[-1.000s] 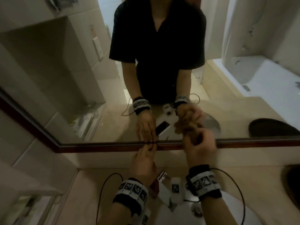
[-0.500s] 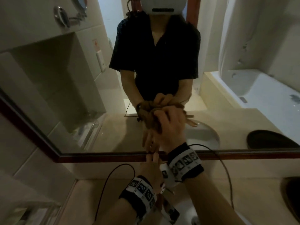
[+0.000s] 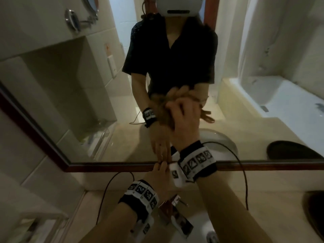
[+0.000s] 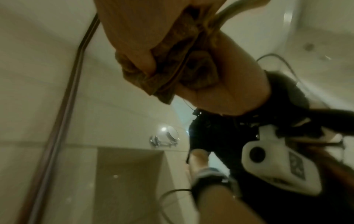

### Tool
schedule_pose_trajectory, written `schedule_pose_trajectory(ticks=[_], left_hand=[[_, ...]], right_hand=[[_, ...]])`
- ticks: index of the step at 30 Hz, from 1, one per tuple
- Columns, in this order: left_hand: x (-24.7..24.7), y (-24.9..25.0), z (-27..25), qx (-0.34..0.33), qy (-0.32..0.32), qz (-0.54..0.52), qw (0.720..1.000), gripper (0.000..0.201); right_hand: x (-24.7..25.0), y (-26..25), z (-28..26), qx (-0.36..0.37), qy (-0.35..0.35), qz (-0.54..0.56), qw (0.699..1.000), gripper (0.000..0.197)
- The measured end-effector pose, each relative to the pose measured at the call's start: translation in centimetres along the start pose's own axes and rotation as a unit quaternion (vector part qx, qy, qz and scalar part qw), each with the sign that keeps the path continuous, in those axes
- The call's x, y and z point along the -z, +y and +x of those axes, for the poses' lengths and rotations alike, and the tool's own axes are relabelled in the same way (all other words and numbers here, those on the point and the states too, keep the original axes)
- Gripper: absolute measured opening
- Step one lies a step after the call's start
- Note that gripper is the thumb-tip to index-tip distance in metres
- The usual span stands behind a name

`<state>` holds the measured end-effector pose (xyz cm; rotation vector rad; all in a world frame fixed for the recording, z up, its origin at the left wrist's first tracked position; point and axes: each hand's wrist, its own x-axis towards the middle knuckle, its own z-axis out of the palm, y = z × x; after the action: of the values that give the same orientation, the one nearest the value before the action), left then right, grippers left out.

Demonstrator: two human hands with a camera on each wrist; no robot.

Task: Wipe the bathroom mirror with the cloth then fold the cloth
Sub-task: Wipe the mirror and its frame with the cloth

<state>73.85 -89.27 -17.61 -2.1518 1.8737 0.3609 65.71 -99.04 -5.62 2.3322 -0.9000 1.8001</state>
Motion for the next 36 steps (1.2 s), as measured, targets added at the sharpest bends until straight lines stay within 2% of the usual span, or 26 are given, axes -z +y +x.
schedule_pose_trajectory(ticks=[1, 2, 3, 5, 6, 8, 9, 10, 11, 13, 15, 16, 17, 18, 19, 21, 23, 25, 27, 29, 30, 31, 32, 33, 34, 36], left_hand=[[0.0, -0.3, 0.1, -0.009, 0.011, -0.005, 1.000, 0.057], [-0.2, -0.7, 0.4, -0.018, 0.002, -0.023, 1.000, 0.060], [-0.5, -1.0, 0.7, -0.034, -0.006, -0.030, 0.999, 0.065], [-0.8, -1.5, 0.9, -0.038, 0.011, -0.042, 0.998, 0.075], [-0.8, -1.6, 0.8, -0.040, 0.018, -0.058, 0.997, 0.080], [-1.0, -2.2, 0.8, -0.055, 0.009, -0.089, 0.995, 0.089], [-0.9, -2.4, 0.7, -0.059, -0.006, -0.102, 0.993, 0.091], [-0.7, -2.6, 0.6, -0.061, -0.018, -0.115, 0.991, 0.092], [-0.5, -2.7, 0.6, -0.063, -0.025, -0.123, 0.990, 0.092], [-0.2, -2.8, 0.4, -0.063, -0.039, -0.126, 0.989, 0.088], [0.1, -2.6, 0.3, -0.056, -0.045, -0.126, 0.989, 0.084], [0.1, -2.5, 0.2, -0.055, -0.049, -0.123, 0.990, 0.084], [0.2, -2.5, 0.2, -0.055, -0.050, -0.120, 0.990, 0.085], [0.1, -2.4, 0.1, -0.055, -0.054, -0.119, 0.990, 0.087], [0.0, -2.3, 0.1, -0.055, -0.053, -0.123, 0.989, 0.088], [-0.2, -2.1, 0.1, -0.054, -0.042, -0.128, 0.989, 0.089], [-0.8, -2.0, 0.2, -0.050, -0.034, -0.128, 0.990, 0.090], [-1.2, -1.8, 0.5, -0.040, -0.027, -0.128, 0.991, 0.093], [-1.4, -1.8, 0.6, -0.035, -0.024, -0.132, 0.990, 0.095], [-1.5, -1.8, 0.7, -0.037, -0.020, -0.121, 0.992, 0.093], [-1.4, -1.8, 0.5, -0.040, -0.020, -0.116, 0.992, 0.092], [-1.3, -1.8, 0.4, -0.042, -0.018, -0.119, 0.992, 0.090], [-1.2, -1.7, 0.3, -0.041, -0.014, -0.129, 0.991, 0.086], [-1.2, -1.7, 0.1, -0.042, -0.005, -0.143, 0.989, 0.082], [-1.1, -1.6, 0.0, -0.042, 0.003, -0.149, 0.988, 0.079], [-1.3, -1.4, 0.1, -0.040, 0.004, -0.129, 0.991, 0.087]], right_hand=[[0.4, 0.9, -0.7, 0.045, -0.030, -0.009, 0.998, 0.028], [1.5, 2.4, -0.9, 0.053, -0.035, -0.012, 0.998, 0.026], [3.2, 4.0, -0.6, 0.026, -0.017, -0.016, 0.999, 0.028], [6.9, 8.0, 0.4, -0.103, 0.109, -0.047, 0.988, 0.031], [8.4, 10.0, 1.4, -0.189, 0.203, -0.052, 0.959, 0.029], [10.1, 13.1, 4.1, -0.350, 0.363, -0.024, 0.863, 0.031], [10.1, 13.4, 5.5, -0.385, 0.398, -0.003, 0.833, 0.036], [9.5, 12.8, 6.5, -0.390, 0.404, 0.011, 0.827, 0.039], [8.3, 11.5, 6.8, -0.369, 0.385, 0.018, 0.846, 0.041], [5.0, 6.7, 5.4, -0.259, 0.304, 0.014, 0.917, 0.044], [1.7, 2.5, 1.5, -0.103, 0.148, -0.003, 0.984, 0.038], [0.4, 1.8, -1.2, -0.023, 0.064, -0.012, 0.998, 0.031], [-0.4, 2.6, -3.7, 0.035, -0.006, -0.013, 0.999, 0.026], [-0.3, 3.9, -5.7, 0.049, -0.055, -0.008, 0.997, 0.023], [0.5, 5.8, -6.9, 0.035, -0.077, -0.001, 0.996, 0.024], [3.0, 8.7, -7.8, -0.043, -0.045, -0.010, 0.998, 0.033], [5.4, 9.7, -7.1, -0.190, 0.041, -0.023, 0.981, 0.035], [5.2, 9.7, -6.6, -0.275, 0.116, -0.050, 0.953, 0.033], [3.2, 8.4, -7.2, -0.275, 0.114, -0.071, 0.952, 0.032], [0.8, 6.5, -9.1, -0.245, 0.084, -0.038, 0.965, 0.016], [-0.3, 6.0, -10.7, -0.210, 0.034, -0.033, 0.977, 0.016], [-1.2, 5.5, -12.8, -0.142, -0.032, -0.047, 0.988, 0.023], [-2.0, 5.3, -14.9, -0.082, -0.099, -0.051, 0.990, 0.032], [-2.2, 5.6, -17.0, -0.057, -0.155, -0.031, 0.986, 0.036], [-2.1, 6.3, -18.8, -0.056, -0.188, -0.032, 0.980, 0.036], [-0.6, 8.4, -20.2, -0.111, -0.199, -0.045, 0.973, 0.040]])
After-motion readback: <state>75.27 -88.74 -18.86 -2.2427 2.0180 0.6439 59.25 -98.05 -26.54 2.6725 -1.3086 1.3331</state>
